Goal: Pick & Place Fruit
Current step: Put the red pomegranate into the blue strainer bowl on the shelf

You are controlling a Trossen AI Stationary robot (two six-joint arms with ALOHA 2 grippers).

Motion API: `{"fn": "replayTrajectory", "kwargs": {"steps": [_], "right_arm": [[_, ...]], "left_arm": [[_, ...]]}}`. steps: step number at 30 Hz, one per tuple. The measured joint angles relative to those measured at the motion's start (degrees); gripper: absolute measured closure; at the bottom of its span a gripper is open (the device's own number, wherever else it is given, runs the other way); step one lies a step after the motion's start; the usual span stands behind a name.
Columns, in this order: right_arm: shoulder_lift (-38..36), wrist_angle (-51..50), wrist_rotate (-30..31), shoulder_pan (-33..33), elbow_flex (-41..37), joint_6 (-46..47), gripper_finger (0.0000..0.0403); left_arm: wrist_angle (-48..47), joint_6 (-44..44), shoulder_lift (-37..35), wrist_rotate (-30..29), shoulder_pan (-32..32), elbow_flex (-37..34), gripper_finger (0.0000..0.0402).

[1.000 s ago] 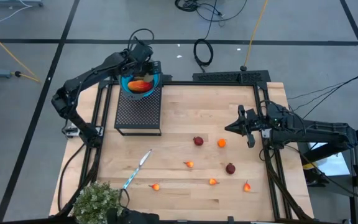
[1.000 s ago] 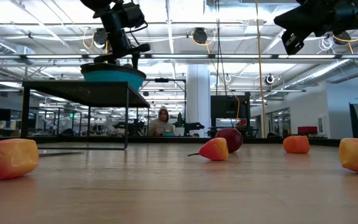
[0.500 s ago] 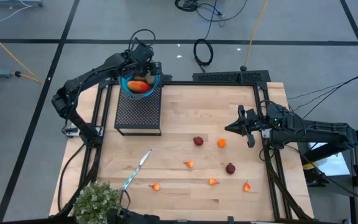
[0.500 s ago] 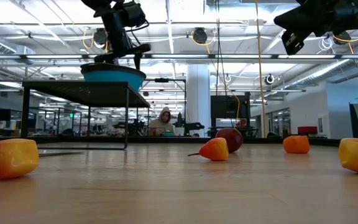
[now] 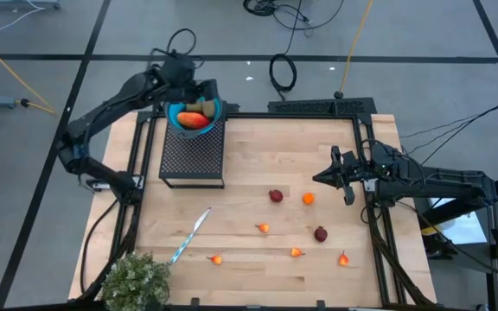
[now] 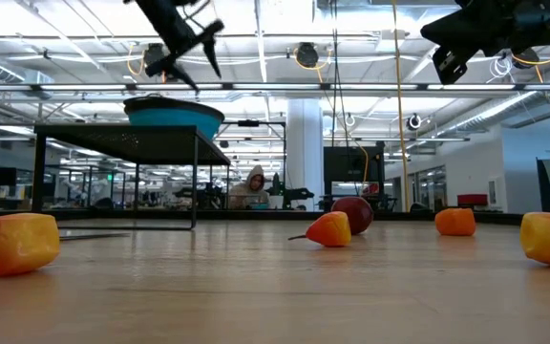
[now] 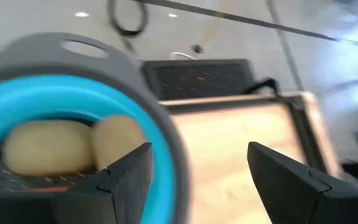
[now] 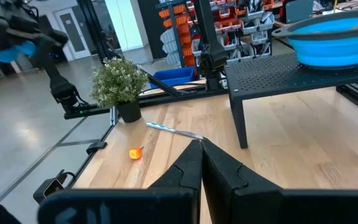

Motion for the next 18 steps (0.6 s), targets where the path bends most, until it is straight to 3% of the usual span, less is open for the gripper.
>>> {"fn": "replayTrajectory", "kwargs": {"steps": [10,18], "right_arm": [[0.01,-0.03,0.02,0.01,-3.88,0.01,0.0403],[0.00,0.04,3.25,-0.01,-7.27,6.63,0.0403]], "left_arm": [[0.89,2.69,-9.55,5.93,-6.00,-0.01,0.0158],[4.10,7.06,-12.77,5.95,-9.65,0.00,0.0158]]}}
